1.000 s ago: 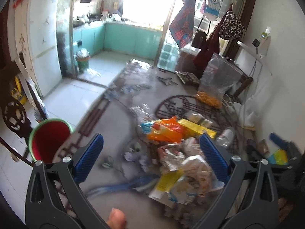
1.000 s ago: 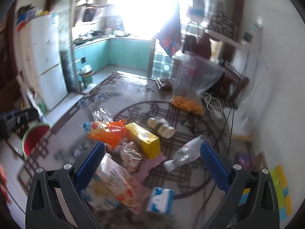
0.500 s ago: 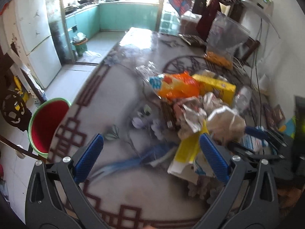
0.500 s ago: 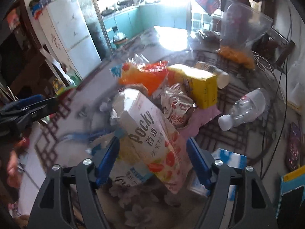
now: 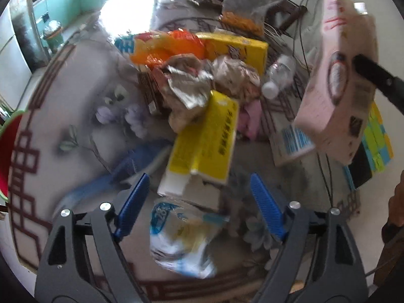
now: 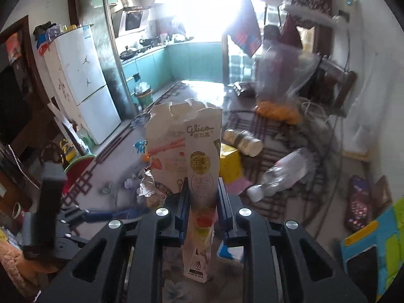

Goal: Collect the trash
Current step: 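Grasp the Glico carton with the right tool while the left tool grasps the blue-white packet, then carry both items to the red bucket and open both tools to drop them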

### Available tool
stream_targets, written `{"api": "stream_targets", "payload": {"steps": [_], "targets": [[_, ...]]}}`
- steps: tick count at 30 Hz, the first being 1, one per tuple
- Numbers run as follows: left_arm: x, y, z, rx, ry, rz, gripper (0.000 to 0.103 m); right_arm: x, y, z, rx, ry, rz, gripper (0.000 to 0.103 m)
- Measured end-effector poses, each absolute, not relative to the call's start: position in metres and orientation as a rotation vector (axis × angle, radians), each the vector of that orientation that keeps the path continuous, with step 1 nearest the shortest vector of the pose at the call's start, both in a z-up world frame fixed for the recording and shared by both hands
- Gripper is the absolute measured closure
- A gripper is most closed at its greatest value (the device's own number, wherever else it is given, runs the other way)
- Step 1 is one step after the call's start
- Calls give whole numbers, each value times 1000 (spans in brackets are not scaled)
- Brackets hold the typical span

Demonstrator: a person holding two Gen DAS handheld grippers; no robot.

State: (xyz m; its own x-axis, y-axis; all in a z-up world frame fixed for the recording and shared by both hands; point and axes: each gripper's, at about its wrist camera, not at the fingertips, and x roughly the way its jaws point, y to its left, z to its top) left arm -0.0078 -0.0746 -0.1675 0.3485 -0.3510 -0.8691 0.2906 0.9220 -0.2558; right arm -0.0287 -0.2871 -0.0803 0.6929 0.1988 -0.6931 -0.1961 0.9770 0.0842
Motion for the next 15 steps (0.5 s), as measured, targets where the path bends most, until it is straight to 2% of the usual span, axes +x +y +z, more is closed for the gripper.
{"api": "stream_targets", "payload": {"steps": [3,5,7,13,15], "targets": [[-22,-69,-165,-5,1114,-438,22,-41,-299,-79,10,771,186,84],[-33,-61,-169,36,1114,-442,13,-42,-304,-81,19,778,170,84],[-44,-54,-179,53,1133,-454,13,-46,-306,-85,30,784,166,84],[-52,-56,-224,106,1213,-398,14,-44,-294,-93,29,815,205,83],[-55,-57,-232,134,1196,-383,23,-46,-289,-92,16,809,219,83]]}}
